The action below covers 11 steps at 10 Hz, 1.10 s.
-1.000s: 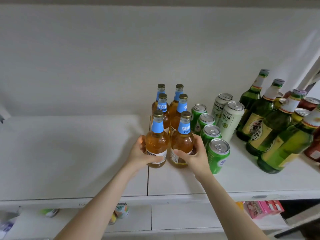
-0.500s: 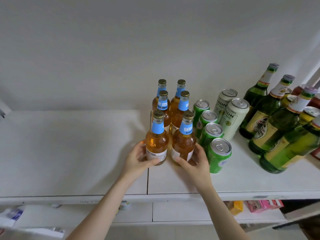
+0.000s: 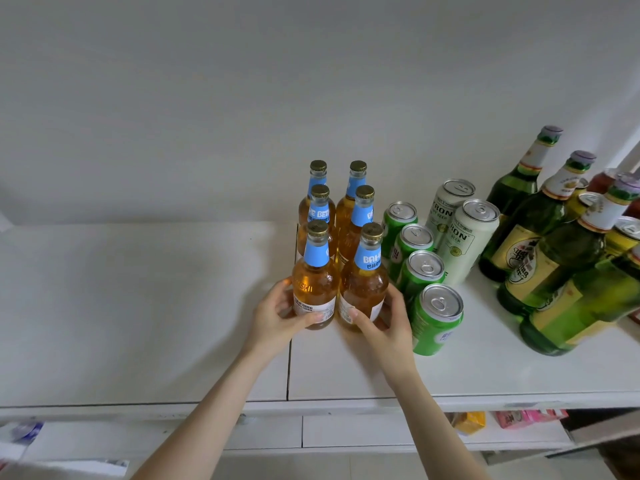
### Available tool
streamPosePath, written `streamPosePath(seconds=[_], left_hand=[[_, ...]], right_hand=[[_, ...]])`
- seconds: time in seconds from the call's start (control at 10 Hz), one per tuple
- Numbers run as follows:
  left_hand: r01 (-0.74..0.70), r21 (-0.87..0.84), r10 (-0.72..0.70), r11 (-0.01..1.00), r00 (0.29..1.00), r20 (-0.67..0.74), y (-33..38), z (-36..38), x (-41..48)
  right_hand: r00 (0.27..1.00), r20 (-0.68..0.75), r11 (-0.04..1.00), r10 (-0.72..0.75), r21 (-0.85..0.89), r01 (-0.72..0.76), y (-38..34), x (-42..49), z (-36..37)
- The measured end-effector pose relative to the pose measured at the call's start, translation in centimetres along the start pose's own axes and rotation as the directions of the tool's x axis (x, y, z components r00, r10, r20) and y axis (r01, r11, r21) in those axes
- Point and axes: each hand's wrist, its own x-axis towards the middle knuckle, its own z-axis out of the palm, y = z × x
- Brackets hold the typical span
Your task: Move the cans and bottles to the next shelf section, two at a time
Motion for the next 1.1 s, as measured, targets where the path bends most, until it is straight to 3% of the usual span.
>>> streamPosePath(seconds=[0.6,0.8,0.9,1.0,1.1], left_hand=[[-0.007,0.010,0.007,1.000,1.000,0.011,0.0,0.4,1.6],[-0.043,0.099,0.042,0.994,0.999,0.010,0.5,0.2,1.2],[-0.150,0.339,0.173,0.929,0.984,-0.040,0.9,0.2,0.3],[-0.220,0.658,0.338,0.720,0.939,-0.056,1.3,0.2,-0.9],[-0.278,0.796,0.399,0.537,0.915,0.051,0.2,0.2,-3.2]], right_hand=[[0.999,0.013,0.999,0.040,0.005,-0.040,0.0,1.7,-0.1],[1.000,0.002,0.998,0.027,-0.052,-0.027,-0.2,1.5,0.0],[0.999,-0.048,0.966,-0.027,-0.260,0.013,0.0,0.8,0.0],[0.994,-0.034,0.875,-0.100,-0.479,0.072,-0.5,-0.6,-0.5],[0.982,0.022,0.730,-0.190,-0.665,0.157,0.0,-3.4,-1.0]])
